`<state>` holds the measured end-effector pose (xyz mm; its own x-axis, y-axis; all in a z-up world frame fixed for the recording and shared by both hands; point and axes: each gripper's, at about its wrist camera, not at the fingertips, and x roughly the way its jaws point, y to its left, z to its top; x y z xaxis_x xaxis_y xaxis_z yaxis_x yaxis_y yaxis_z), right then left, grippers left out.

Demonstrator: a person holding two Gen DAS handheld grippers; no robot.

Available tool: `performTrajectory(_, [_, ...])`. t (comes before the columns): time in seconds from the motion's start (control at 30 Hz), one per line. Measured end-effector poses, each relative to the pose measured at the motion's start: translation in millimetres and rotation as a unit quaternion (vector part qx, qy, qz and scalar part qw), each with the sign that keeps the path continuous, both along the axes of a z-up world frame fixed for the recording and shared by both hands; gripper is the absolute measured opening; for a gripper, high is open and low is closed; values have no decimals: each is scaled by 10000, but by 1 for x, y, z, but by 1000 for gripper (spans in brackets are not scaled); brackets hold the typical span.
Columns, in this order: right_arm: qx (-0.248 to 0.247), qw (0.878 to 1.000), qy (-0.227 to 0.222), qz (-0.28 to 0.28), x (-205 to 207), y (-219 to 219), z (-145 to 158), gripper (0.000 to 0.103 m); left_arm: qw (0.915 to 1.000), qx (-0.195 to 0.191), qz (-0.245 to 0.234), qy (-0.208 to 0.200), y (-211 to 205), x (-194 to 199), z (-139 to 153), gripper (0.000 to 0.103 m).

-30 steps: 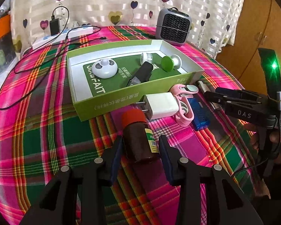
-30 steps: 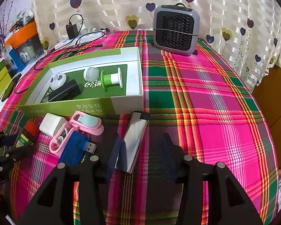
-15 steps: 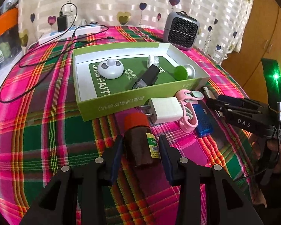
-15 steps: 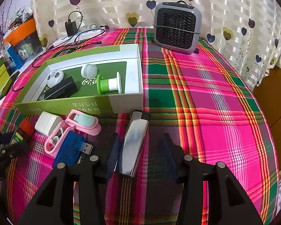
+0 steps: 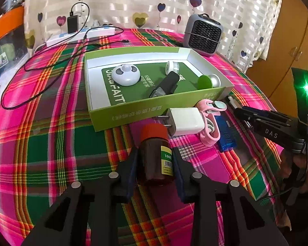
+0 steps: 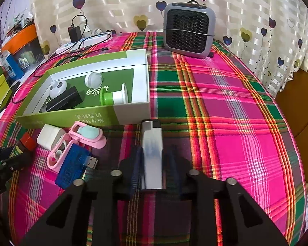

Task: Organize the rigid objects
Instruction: 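Close the left tool on the brown bottle while the right tool grasps the silver object, then carry the brown bottle with the left tool while the right tool carries the silver object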

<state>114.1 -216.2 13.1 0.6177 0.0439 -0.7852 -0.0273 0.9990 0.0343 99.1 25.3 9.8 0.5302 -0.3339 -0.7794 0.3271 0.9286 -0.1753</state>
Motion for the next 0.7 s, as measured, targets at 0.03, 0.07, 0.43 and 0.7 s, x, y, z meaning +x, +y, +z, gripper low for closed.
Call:
performTrajectory(0.03, [10, 10000, -1, 0, 0, 0, 0, 24, 10000, -5, 2, 3, 0, 0, 0, 30])
performTrajectory(0.07, [4, 10000, -2, 0, 0, 0, 0, 24, 10000, -7, 3, 4, 0, 0, 0, 30])
performTrajectory(0.43, [63, 10000, -4, -5, 0, 0, 0, 24, 10000, -9, 5, -1, 0, 0, 0, 30])
performTrajectory(0.7, [120, 9999, -10, -6, -1, -2, 1, 24, 10000, -3, 7, -9, 1, 0, 1, 30])
